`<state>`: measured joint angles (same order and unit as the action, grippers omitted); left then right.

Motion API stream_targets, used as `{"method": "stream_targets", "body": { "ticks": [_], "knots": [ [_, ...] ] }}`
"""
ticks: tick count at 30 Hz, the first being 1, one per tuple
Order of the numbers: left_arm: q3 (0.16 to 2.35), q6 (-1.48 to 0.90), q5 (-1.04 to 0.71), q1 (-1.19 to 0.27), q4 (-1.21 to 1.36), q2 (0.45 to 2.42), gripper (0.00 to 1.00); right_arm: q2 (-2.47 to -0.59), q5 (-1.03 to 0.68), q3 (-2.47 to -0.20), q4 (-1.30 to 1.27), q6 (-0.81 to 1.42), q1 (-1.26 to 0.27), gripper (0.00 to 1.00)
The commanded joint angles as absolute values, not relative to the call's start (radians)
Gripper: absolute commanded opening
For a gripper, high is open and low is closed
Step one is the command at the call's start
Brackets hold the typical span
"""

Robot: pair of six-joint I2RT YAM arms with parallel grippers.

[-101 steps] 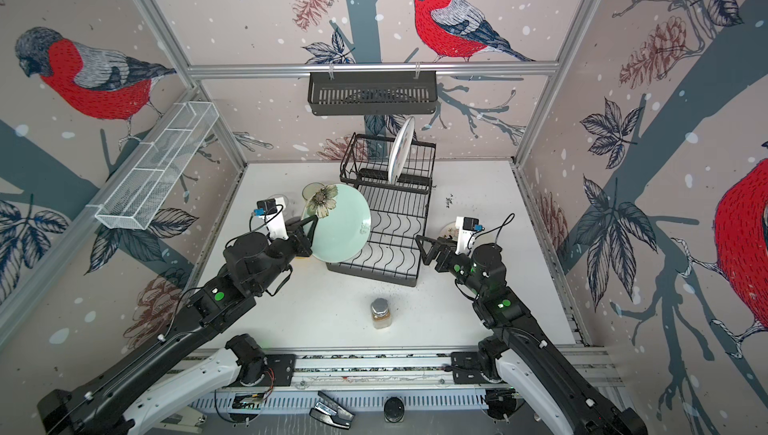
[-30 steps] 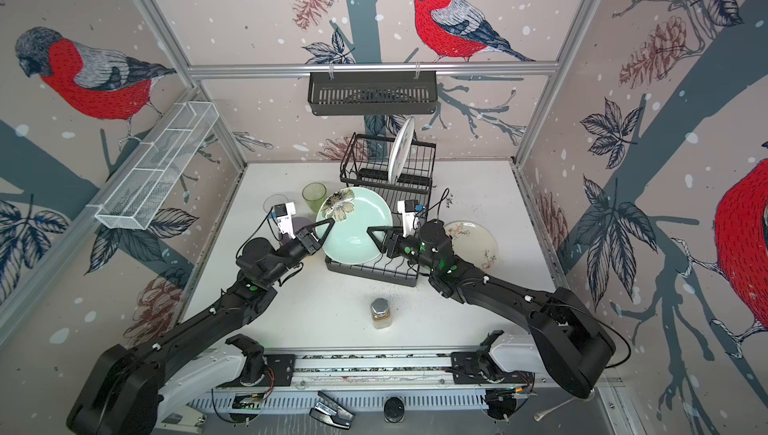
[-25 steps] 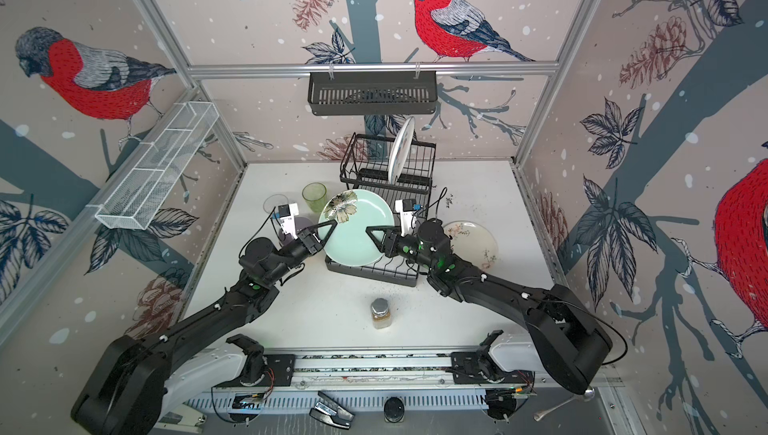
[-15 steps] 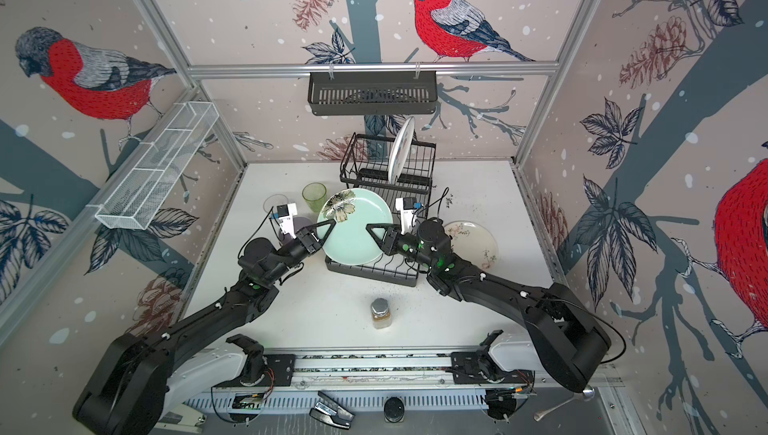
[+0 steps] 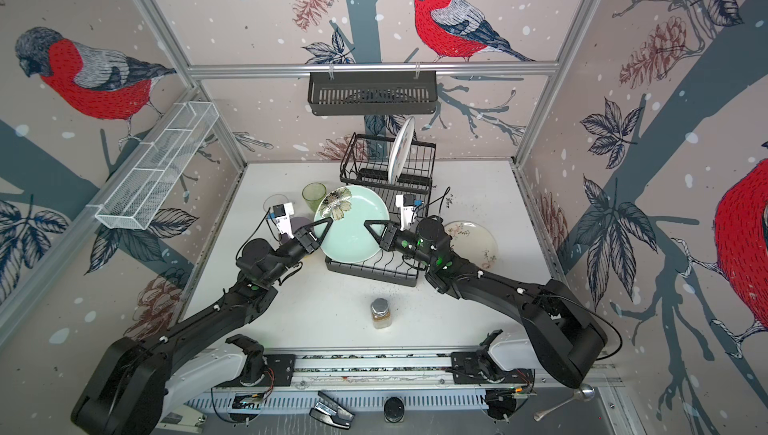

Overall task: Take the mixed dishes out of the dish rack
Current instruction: 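Close the right gripper on the plate rim opposite the left gripper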

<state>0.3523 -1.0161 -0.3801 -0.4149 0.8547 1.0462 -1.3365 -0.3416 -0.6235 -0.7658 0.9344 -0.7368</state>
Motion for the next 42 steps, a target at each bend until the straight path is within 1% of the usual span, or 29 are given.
{"method": "stream_targets", "body": {
  "ticks": [1, 2, 4, 16, 25, 32, 42],
  "knots": [
    [0.368, -1.009, -0.415, -0.414, 0.914, 1.046, 0.52, -1.341, -0.318, -0.627, -0.735, 0.838, -0.739, 0.01],
    [0.373, -1.004, -0.412, -0.413, 0.899, 1.045, 0.72, -1.338, -0.317, -0.626, -0.737, 0.834, -0.739, 0.01],
    [0.389, -0.982, -0.416, -0.407, 0.853, 1.041, 0.97, -1.336, -0.306, -0.618, -0.746, 0.837, -0.738, 0.00],
    [0.381, -0.924, -0.348, -0.390, 0.760, 0.944, 0.97, -1.329, -0.301, -0.607, -0.760, 0.851, -0.733, 0.00],
    [0.374, -0.916, -0.343, -0.390, 0.749, 0.934, 0.97, -1.308, -0.298, -0.603, -0.748, 0.851, -0.726, 0.00],
    [0.383, -0.871, -0.335, -0.390, 0.708, 0.916, 0.97, -1.258, -0.258, -0.588, -0.698, 0.828, -0.717, 0.00],
    [0.389, -0.830, -0.308, -0.390, 0.667, 0.884, 0.97, -1.125, -0.214, -0.553, -0.629, 0.819, -0.696, 0.00]
  ]
}}
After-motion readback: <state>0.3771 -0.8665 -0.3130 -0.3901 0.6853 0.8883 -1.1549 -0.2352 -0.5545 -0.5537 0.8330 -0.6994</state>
